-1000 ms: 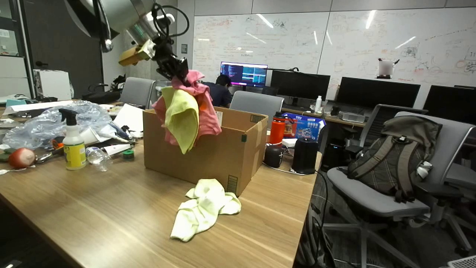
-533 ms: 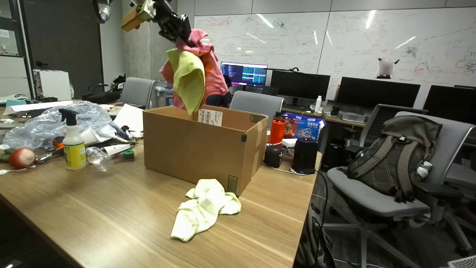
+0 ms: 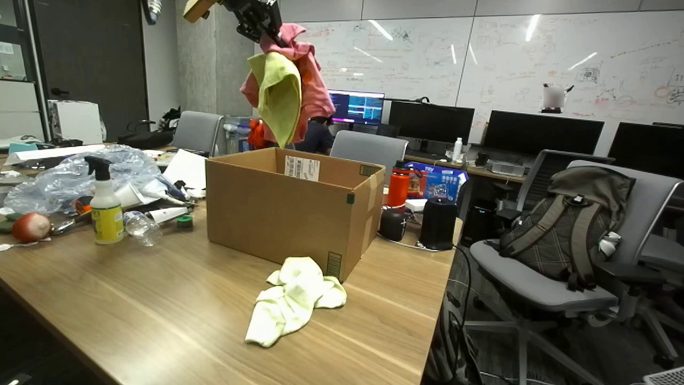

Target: Place the two t-shirts and two towels inside the brown box

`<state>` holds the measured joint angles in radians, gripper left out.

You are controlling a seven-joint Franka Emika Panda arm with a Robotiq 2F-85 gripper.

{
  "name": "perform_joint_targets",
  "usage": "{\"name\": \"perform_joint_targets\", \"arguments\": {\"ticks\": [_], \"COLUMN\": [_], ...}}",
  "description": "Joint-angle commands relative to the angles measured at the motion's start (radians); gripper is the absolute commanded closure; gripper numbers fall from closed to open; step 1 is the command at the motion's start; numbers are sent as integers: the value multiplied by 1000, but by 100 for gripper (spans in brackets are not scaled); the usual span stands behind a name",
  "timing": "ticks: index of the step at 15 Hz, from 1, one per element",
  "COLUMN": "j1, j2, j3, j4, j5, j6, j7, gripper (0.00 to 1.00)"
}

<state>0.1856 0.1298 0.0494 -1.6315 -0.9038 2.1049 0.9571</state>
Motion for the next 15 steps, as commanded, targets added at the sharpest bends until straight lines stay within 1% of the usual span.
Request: {"name": "perform_joint_targets", "arguments": {"ticks": [1, 4, 8, 11, 15], "j1": [-20, -16, -11, -5, 3], "j2": [103, 164, 227, 265, 309], "j3": [23, 10, -14, -34, -62], "j4": [168, 263, 365, 428, 494], "j5": [163, 270, 354, 386, 393], "j6": [-88, -155, -232, -281, -327], "j7": [-191, -300, -375, -406, -415], "gripper": [96, 96, 96, 96, 96]}}
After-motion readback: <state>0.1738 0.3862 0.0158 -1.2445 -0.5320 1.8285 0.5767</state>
